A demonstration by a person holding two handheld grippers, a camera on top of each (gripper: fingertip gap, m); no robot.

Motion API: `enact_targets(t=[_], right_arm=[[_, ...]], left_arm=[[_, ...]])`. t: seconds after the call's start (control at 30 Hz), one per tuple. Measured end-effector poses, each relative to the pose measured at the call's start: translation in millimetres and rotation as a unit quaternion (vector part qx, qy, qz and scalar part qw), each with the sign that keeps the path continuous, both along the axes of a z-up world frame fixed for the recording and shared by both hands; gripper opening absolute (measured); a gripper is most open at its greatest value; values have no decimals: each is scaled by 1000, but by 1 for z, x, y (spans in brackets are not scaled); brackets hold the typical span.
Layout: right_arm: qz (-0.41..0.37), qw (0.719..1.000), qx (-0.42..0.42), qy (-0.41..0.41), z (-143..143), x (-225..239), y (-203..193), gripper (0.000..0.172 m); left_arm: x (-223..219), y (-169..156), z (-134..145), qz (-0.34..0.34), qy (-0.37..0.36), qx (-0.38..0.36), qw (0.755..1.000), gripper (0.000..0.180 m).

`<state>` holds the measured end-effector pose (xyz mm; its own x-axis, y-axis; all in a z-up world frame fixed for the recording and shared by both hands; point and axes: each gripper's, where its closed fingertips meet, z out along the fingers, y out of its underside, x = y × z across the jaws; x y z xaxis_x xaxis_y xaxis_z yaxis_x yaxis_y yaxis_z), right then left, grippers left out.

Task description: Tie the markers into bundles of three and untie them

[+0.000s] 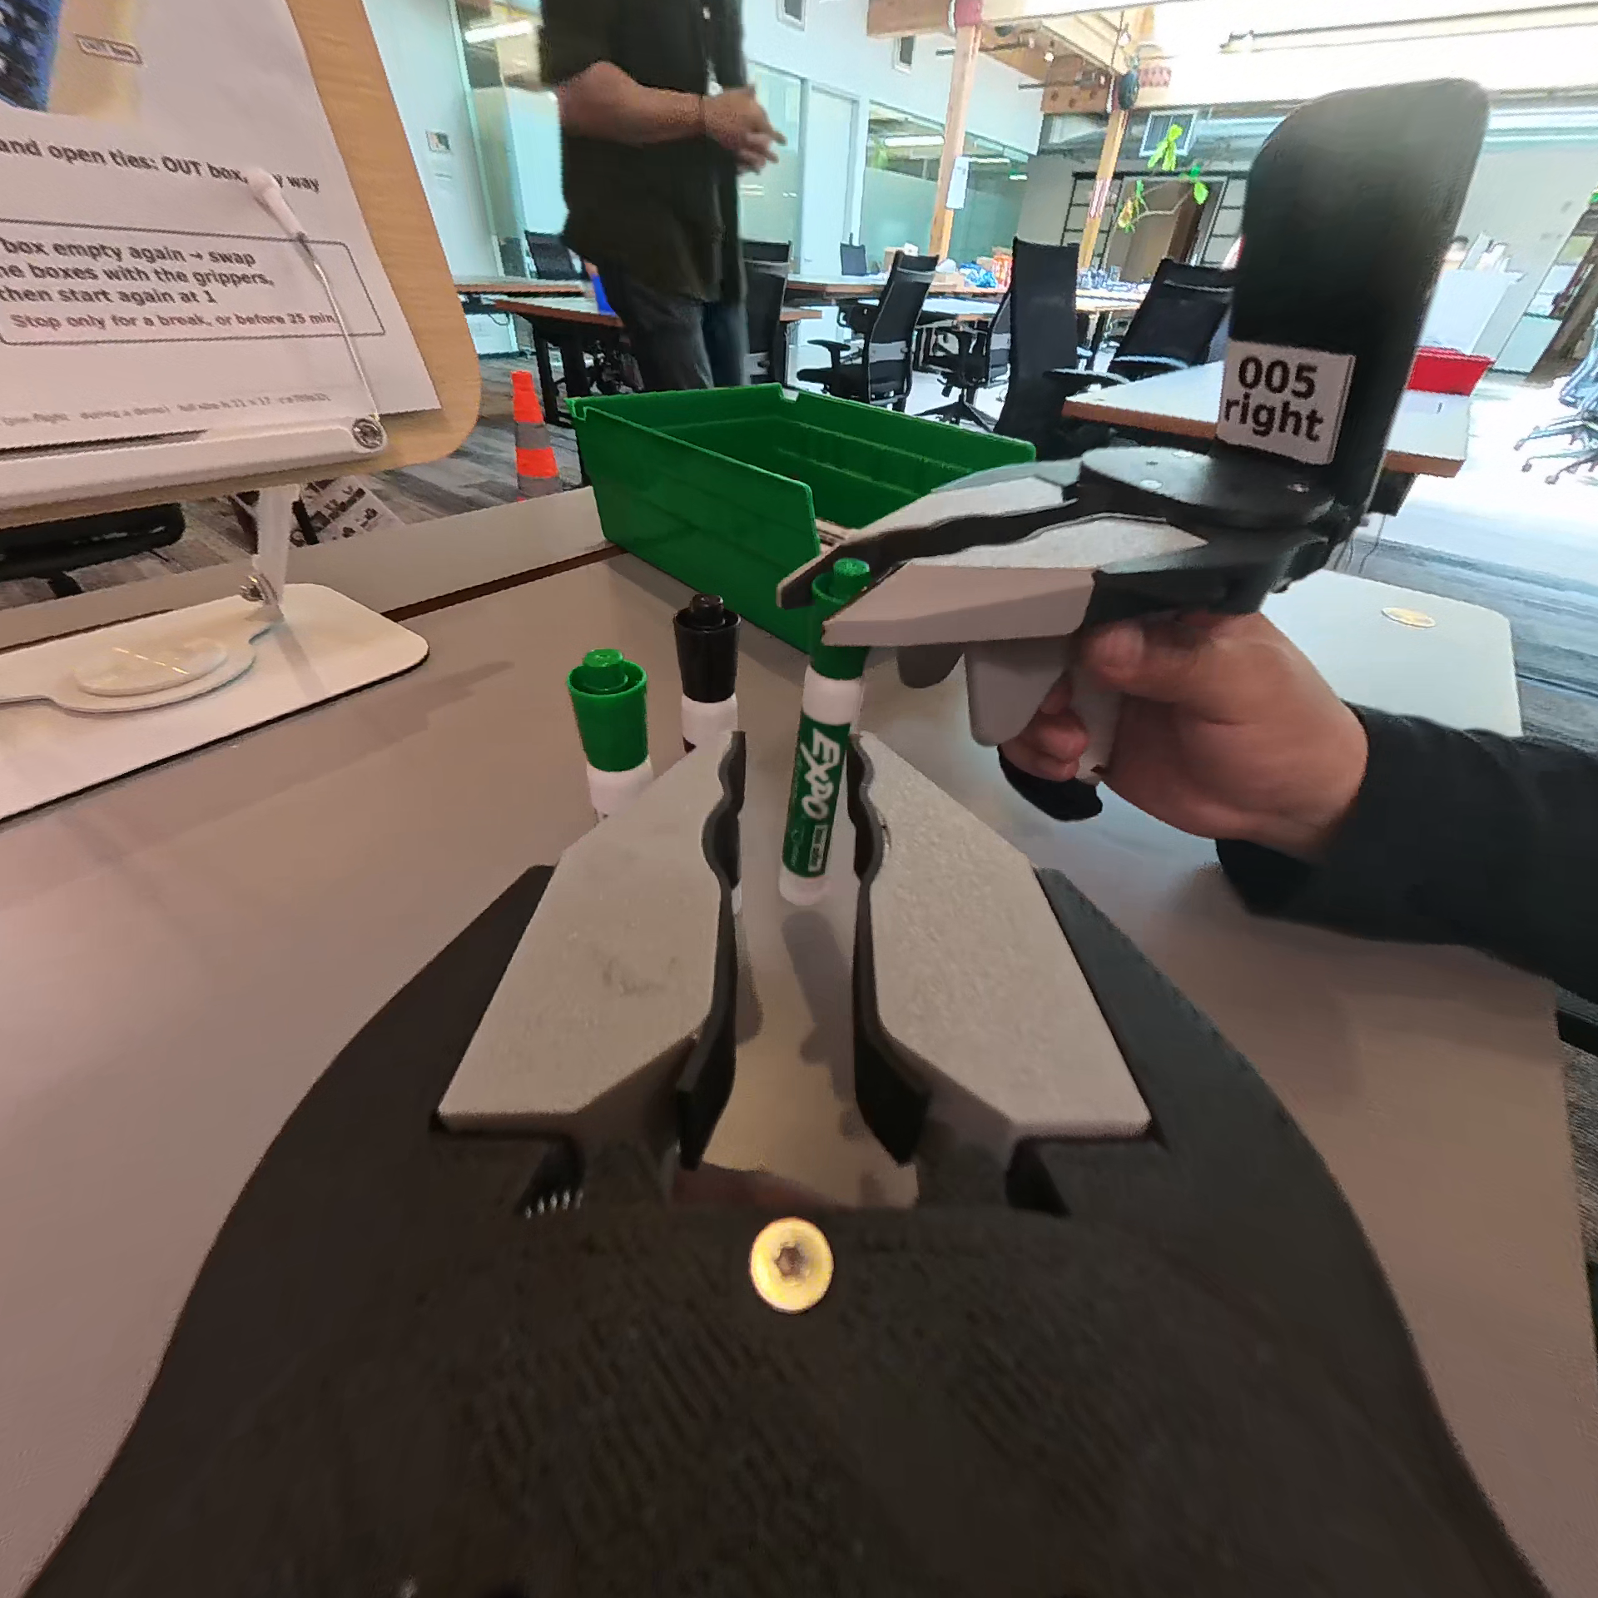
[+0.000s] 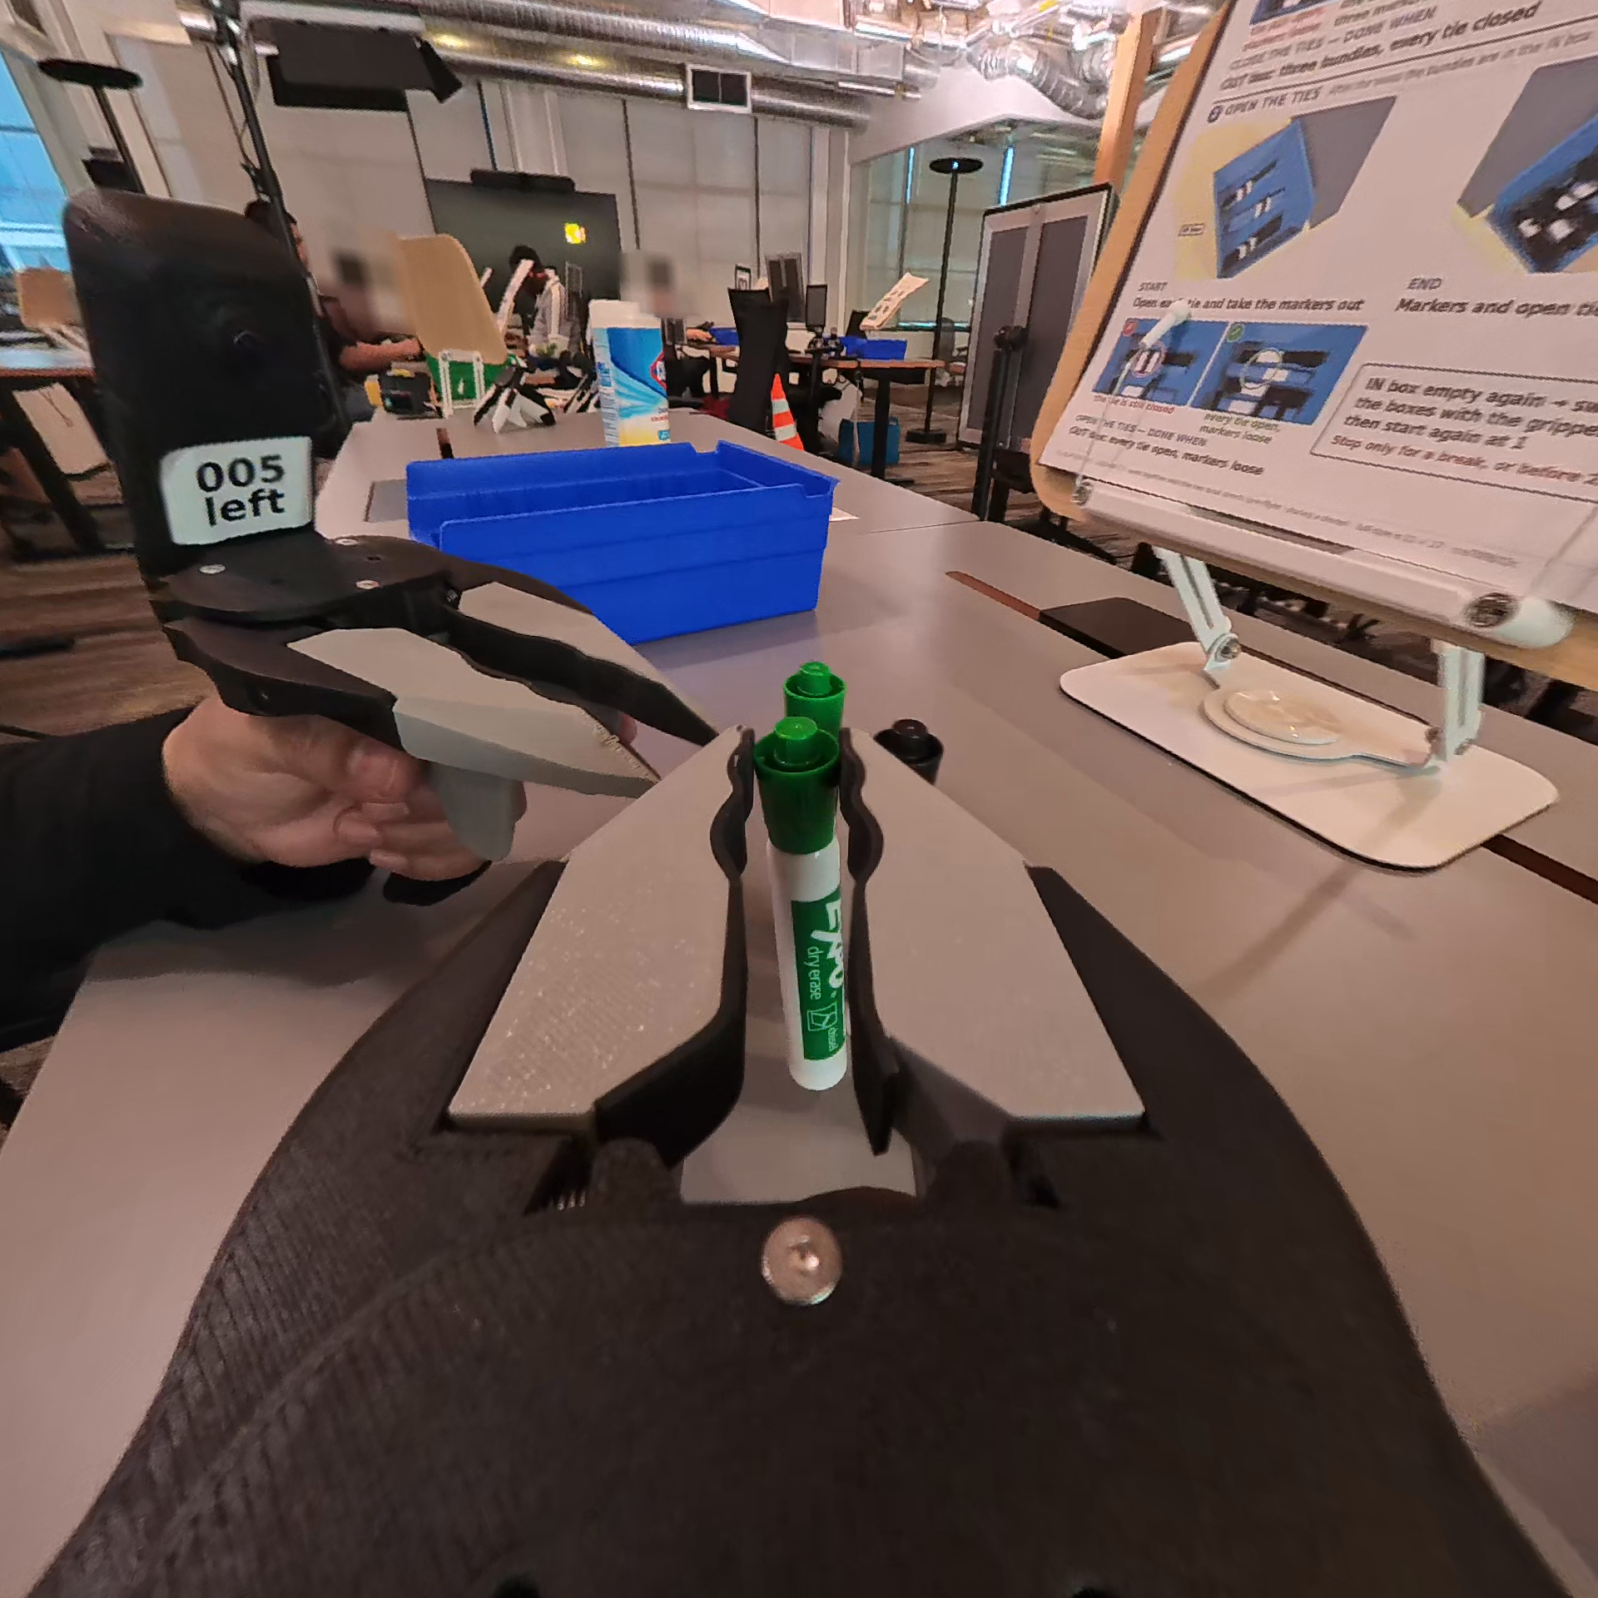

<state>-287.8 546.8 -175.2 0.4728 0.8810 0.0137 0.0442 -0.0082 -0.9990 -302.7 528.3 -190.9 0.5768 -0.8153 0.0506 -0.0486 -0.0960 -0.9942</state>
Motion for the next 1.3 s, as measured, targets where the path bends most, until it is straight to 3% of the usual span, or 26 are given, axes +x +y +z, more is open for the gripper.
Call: enact_targets(t=[0.8,1.03,1.3], right_arm=[[9,1000,-14,-9,-12,-26,4,16],[14,1000,-12,4,-6,-23,1,22],[10,999,7,52,23,10,-7,24]], left_arm=[[-5,2,6,11,-13,8,1000,20],[-6,2,7,10,-14,11,1000,20],[-12,-8,13,-22,-32,-8,999,30]])
